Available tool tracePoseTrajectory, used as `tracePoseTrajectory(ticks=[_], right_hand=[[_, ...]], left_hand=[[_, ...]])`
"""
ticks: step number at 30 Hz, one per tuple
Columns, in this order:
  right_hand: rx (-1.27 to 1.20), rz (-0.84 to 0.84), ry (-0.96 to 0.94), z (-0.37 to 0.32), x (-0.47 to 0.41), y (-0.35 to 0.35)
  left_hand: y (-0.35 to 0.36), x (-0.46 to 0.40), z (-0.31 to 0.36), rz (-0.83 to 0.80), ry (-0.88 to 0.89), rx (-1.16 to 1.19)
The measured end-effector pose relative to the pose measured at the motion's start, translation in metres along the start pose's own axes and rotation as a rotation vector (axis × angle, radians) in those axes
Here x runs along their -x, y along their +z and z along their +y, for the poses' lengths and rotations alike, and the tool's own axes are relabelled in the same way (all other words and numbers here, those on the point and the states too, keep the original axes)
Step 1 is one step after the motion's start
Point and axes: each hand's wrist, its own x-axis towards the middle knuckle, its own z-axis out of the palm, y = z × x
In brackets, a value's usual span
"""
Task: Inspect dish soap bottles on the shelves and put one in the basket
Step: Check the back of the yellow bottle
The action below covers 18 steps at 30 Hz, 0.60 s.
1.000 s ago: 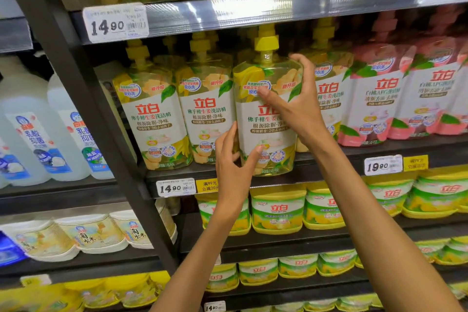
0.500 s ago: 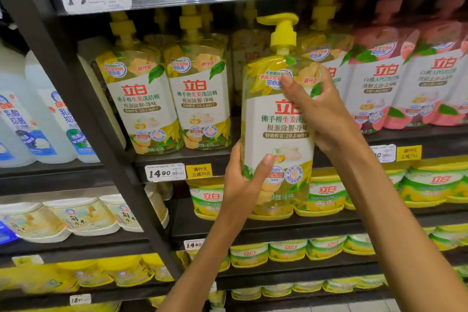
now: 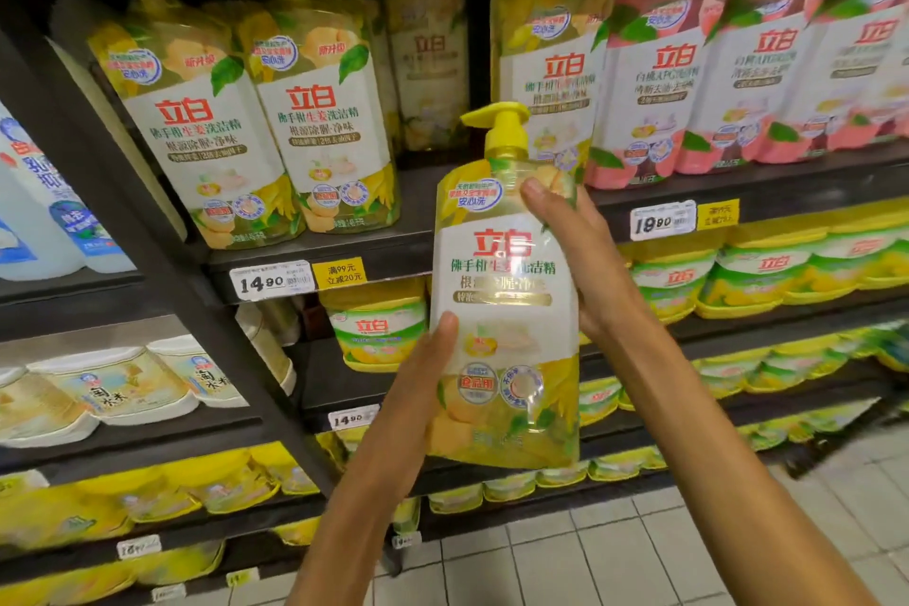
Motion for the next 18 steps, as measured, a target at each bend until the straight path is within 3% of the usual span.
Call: tracePoseTrajectory(ticks=[6, 10, 18], right_hand=[[0.119, 0.045, 0.031, 0.004, 0.018, -0.005], [0.018, -0.003, 0.103, 0.0, 0.024, -0.005], [-0.156, 0.022, 0.256, 0.014, 0.037, 0.003]], left_hand=[[0.017, 0.012, 0.004, 0.113, -0.064, 0.014], [0.013, 0.021, 0.013, 0.124, -0.118, -0.001], [-0.011, 0.044, 0.018, -0.077, -0.205, 0.059]])
